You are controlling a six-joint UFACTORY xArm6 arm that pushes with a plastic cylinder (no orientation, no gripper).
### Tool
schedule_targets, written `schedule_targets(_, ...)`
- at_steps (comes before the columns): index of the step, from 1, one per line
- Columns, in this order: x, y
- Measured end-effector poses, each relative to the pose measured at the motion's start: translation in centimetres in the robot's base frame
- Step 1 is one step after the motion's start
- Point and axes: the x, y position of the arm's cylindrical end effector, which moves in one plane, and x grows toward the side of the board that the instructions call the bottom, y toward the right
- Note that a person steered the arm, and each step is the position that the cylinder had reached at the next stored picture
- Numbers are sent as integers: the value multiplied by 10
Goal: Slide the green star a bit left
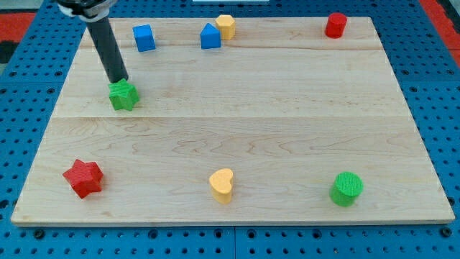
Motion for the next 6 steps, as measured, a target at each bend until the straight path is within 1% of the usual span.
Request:
schedule_targets(1, 4, 31)
schedule_targets(2, 24, 62)
schedule_targets(3, 32, 57)
schedule_targets(4, 37, 26)
schedule_targets(5, 39, 14)
schedule_targets(6, 39, 19)
